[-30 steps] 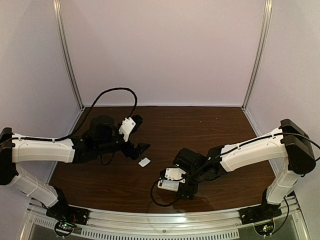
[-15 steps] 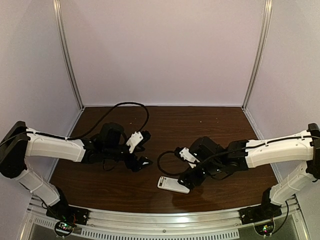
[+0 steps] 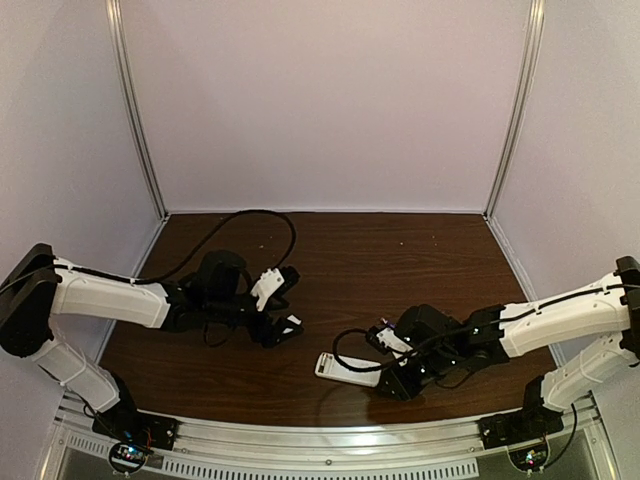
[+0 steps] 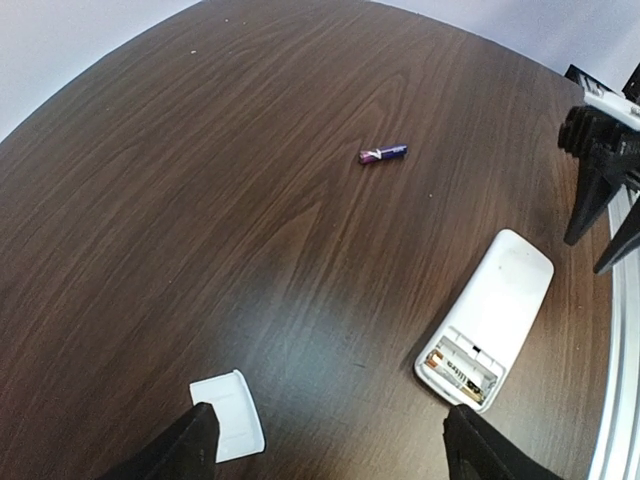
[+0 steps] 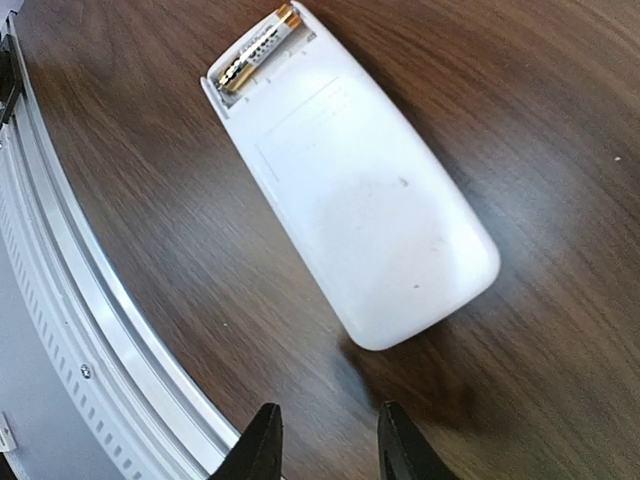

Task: Load the batteries into the remote control
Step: Press the battery in the battery compartment.

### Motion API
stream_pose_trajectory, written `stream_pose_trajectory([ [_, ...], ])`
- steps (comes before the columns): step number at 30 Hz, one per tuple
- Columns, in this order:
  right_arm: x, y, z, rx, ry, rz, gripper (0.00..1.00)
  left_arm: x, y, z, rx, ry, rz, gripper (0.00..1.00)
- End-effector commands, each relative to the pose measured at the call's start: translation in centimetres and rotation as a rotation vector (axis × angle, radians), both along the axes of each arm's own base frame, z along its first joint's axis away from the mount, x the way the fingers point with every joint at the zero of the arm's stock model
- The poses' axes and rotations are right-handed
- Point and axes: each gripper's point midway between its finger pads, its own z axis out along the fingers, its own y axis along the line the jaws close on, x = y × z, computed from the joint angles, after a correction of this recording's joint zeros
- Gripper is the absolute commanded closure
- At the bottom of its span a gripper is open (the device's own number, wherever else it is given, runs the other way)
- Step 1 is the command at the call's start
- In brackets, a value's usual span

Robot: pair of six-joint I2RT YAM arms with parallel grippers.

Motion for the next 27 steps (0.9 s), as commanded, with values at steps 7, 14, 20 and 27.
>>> stream_pose_trajectory([
  [7, 0.1, 1.6, -2.2, -0.030, 0.009, 0.005, 0.69, 0.1, 0.2, 0.7, -0.040, -0.022, 0.020, 0.23],
  [14, 3.4, 1.0, -3.2, -0.040, -0.014, -0.066, 0.71, -0.8, 0.2, 0.8, -0.075, -0.018, -0.014, 0.39],
  [20, 6.3, 0.9, -3.1, -0.038, -0.053, -0.093, 0.73, -1.5, 0.4, 0.2, -0.070, -0.005, -0.034, 0.50],
  [27, 8.1, 1.8, -1.5, -0.003, -0.074, -0.062, 0.54, -3.5, -0.7, -0.8, -0.066, 0.069, -0.043, 0.61],
])
